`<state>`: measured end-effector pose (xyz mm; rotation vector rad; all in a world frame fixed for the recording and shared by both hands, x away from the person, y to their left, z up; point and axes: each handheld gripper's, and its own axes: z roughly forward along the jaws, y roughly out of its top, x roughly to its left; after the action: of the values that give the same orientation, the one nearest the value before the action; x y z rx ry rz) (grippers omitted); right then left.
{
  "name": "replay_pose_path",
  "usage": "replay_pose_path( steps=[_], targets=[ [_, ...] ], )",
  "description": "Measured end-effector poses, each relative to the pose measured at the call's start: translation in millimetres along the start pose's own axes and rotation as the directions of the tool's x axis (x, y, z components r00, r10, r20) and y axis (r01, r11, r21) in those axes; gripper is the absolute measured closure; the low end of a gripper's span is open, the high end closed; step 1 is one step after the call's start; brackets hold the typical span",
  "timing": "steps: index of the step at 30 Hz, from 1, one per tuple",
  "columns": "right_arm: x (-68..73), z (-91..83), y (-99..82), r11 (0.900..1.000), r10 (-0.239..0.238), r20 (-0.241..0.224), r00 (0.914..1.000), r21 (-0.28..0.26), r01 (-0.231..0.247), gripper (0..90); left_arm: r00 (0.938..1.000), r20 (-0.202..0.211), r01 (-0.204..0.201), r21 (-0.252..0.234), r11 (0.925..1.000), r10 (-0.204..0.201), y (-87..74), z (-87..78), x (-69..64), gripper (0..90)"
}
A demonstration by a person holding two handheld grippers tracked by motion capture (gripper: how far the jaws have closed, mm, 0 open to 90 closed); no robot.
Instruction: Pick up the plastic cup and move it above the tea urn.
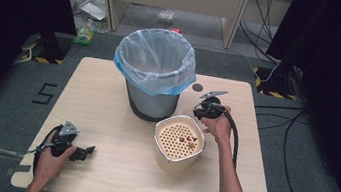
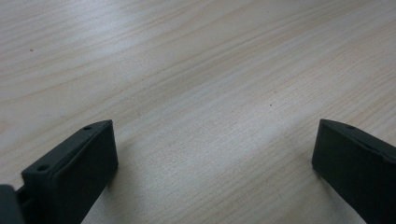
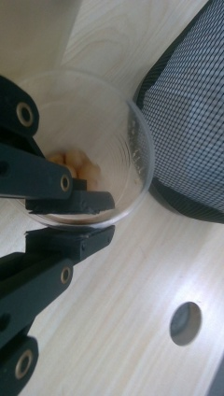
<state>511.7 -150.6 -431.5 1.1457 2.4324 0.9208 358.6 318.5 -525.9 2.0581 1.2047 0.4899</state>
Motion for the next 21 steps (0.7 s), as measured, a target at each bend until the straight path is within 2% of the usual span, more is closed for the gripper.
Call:
replay_pose_path(
  steps=[2,4,8,17,21],
  targets=[
    [-0.4,-5.7,0.5,0.9998,-0.012,0.012,0.9999,-0.014,0.012,86.7,1.0000,0.000,0.000,0.000,1.0000,0.000,0.0,0.0,0.0,0.0],
    [-1.4,-10.9,0.7,0.9993,-0.031,0.054,0.9981,-0.021,0.032,86.8,1.0000,0.000,0.000,0.000,1.0000,0.000,0.0,0.0,0.0,0.0],
    [-4.7,-19.0,-0.3,0.9983,-0.033,0.083,0.9960,-0.045,0.036,86.8,1.0000,0.000,0.000,0.000,1.0000,0.000,0.0,0.0,0.0,0.0],
    [-9.5,-32.1,-0.3,0.9958,-0.028,0.120,0.9924,-0.084,0.038,86.8,1.0000,0.000,0.000,0.000,1.0000,0.000,0.0,0.0,0.0,0.0],
    [-13.1,-39.3,0.5,0.9942,-0.026,0.152,0.9881,-0.099,0.041,86.7,1.0000,0.000,0.000,0.000,1.0000,0.000,0.0,0.0,0.1,0.0]
  ],
)
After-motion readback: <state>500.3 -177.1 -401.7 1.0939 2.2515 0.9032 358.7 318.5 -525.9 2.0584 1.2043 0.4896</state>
